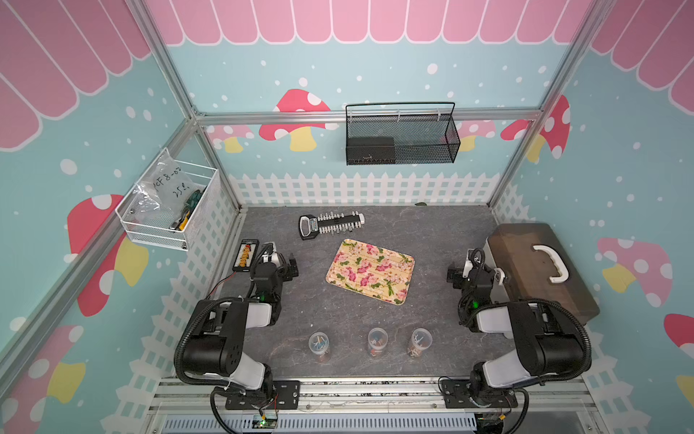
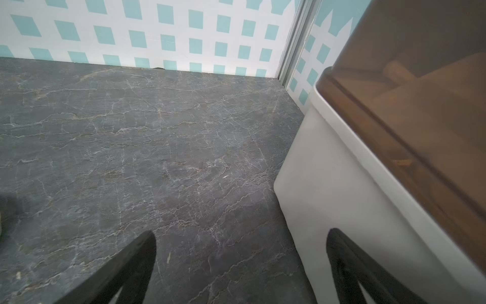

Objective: Pour the candies out of the jar
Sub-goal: Pick up the jar from the center of the board.

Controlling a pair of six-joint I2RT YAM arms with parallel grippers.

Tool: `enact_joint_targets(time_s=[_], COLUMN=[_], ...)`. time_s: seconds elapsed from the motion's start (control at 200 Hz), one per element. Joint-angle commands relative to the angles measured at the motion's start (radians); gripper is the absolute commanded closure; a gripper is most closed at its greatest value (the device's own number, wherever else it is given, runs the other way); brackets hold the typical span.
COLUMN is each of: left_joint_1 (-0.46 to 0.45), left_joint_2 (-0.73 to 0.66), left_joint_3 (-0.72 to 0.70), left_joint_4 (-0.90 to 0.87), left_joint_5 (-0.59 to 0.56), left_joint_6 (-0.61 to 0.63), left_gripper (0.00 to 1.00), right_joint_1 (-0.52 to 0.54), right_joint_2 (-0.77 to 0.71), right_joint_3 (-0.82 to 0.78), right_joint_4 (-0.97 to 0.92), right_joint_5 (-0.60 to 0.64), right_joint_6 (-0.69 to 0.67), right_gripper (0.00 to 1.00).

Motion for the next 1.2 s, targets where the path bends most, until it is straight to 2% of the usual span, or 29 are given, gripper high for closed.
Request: enact_joint_targets(time_s=[0.0, 1.196], left_joint_1=[0.003, 0.011], left_joint_2=[0.003, 0.005], left_joint_3=[0.007, 0.008], left_joint_4=[0.022, 0.019], left_joint_5=[-0.001, 0.014], left_joint_6=[0.019, 0.013], left_gripper=[0.01, 0.01], right_joint_1=[-0.003, -0.003], right_joint_2=[0.005, 0.007], right_joint_3=[0.016, 0.036], right_joint_4=[0.013, -0.022], right_joint_5=[0.008, -0.026], right_joint_6=[0.009, -0.006], right_gripper=[0.0, 0.01])
